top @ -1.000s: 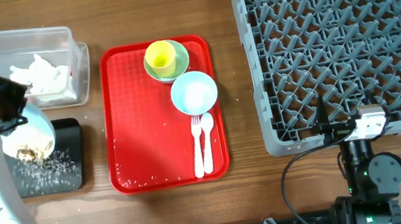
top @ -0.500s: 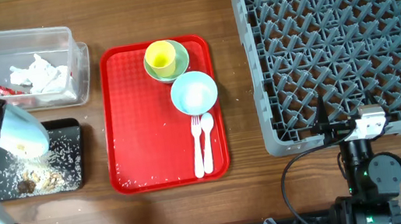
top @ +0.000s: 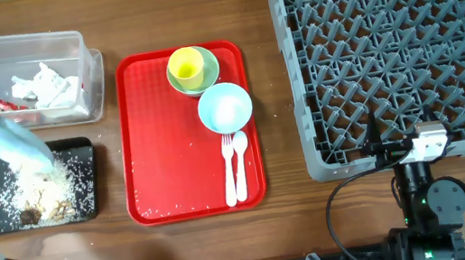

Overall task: Sort waste into correct bins and load items into the dishwasher rack
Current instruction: 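Lift the plate over the black tray and tip the food off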

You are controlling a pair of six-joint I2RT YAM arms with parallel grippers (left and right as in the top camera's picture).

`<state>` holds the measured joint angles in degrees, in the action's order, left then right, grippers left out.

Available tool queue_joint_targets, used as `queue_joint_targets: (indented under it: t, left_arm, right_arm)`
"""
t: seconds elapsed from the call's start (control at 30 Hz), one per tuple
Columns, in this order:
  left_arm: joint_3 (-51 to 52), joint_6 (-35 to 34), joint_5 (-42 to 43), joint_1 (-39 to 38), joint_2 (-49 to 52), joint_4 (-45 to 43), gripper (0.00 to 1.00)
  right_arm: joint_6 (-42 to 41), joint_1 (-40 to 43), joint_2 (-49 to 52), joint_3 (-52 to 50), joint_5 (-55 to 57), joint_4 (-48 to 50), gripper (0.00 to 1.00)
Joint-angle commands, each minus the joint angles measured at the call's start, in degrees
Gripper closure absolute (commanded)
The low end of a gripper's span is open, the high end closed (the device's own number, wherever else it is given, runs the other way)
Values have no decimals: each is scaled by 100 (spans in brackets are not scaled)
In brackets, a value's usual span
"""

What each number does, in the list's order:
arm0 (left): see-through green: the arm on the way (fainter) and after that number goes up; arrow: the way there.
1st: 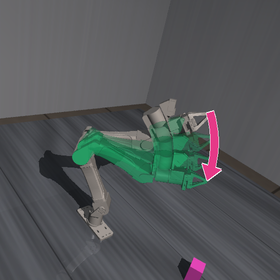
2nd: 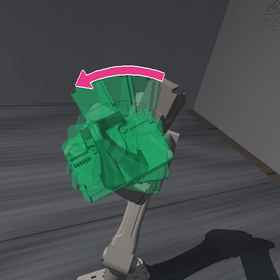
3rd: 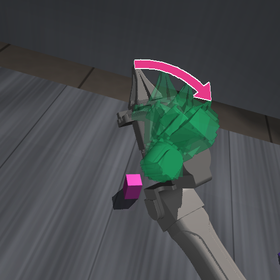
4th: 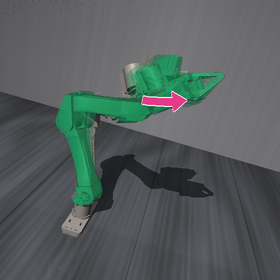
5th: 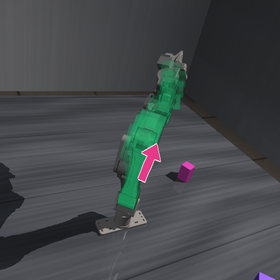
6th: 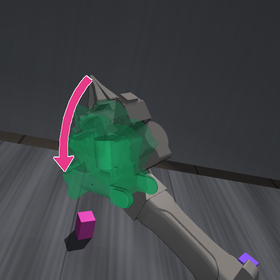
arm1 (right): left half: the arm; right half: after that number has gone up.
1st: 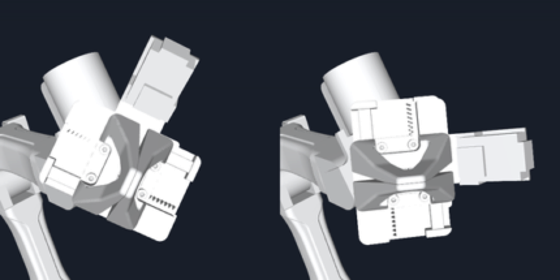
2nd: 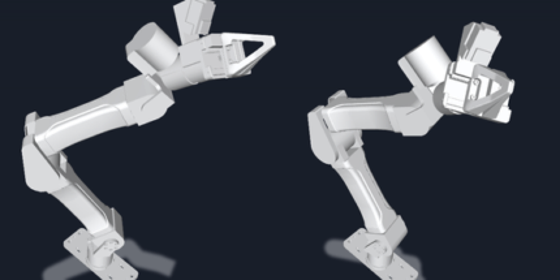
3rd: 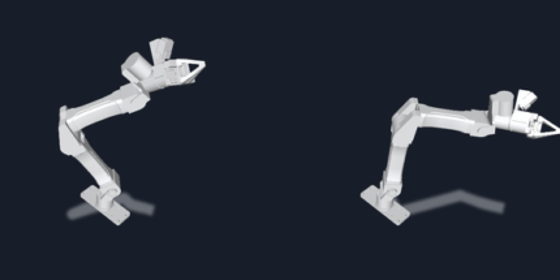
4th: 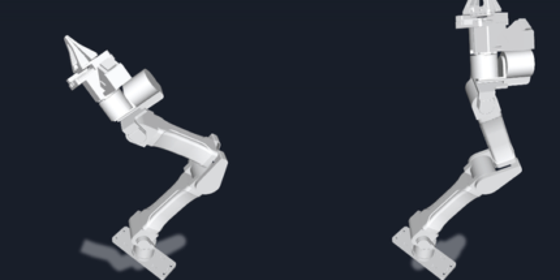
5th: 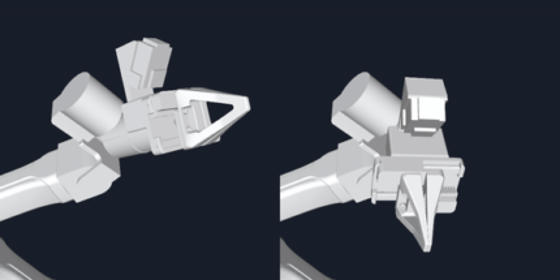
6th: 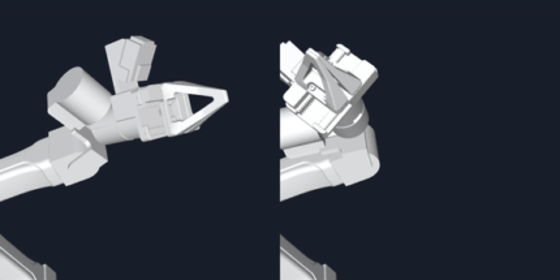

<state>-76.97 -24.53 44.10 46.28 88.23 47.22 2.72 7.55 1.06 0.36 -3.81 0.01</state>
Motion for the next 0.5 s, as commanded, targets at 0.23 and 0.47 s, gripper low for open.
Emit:
queue_joint_targets:
  t: [0.23,0.47]
  left_arm:
    - [26,354,511,240,125,162,96]
    - [26,748,907,450,179,-17,96]
  right_arm:
    - [28,24,-26,-7,50,9,0]
    - [28,24,-26,-7,50,9,0]
